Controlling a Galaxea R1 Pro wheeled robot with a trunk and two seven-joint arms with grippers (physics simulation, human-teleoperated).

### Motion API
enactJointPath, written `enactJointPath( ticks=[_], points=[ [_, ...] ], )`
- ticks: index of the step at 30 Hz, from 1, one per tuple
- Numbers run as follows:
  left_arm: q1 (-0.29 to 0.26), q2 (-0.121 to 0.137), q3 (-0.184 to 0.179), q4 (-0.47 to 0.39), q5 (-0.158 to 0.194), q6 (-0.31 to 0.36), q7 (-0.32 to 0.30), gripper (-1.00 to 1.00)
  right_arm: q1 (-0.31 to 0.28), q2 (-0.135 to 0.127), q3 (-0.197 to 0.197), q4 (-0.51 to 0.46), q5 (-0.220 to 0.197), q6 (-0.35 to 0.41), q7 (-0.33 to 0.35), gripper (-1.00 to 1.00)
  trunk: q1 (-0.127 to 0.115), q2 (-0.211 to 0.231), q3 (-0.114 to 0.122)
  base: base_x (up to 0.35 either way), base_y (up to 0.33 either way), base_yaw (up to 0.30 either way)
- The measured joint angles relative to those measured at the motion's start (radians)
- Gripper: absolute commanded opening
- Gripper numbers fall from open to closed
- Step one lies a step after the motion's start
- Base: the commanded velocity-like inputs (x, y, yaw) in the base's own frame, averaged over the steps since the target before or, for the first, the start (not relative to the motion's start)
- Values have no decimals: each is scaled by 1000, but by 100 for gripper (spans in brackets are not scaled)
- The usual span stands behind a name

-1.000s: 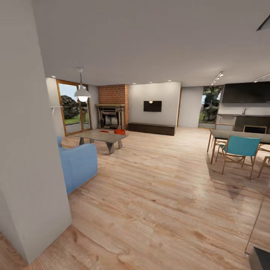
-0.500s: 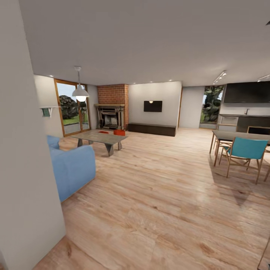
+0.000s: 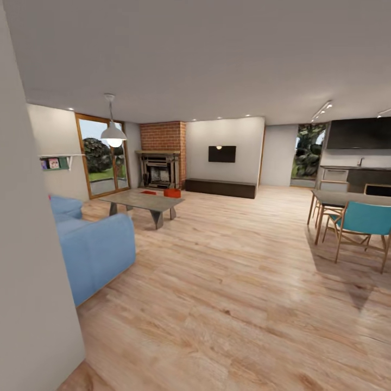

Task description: Move the two storage containers from the living room to the garage. In the garage, place one container on the floor and stack the other container on top of it (either order is fine).

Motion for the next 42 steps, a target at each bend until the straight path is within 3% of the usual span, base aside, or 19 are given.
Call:
enactJointPath(
  ticks=[31, 42],
  points=[
    [0, 0, -1, 0, 0, 1, 0, 100, 0, 0, 0, 0, -1, -2, -1, 100, 0, 0, 0, 326, 51, 0],
    [0, 0, -1, 0, 0, 2, 0, 100, 0, 0, 0, 0, -2, -4, -1, 100, 0, 0, -4, 326, 2, -186]
  ],
)
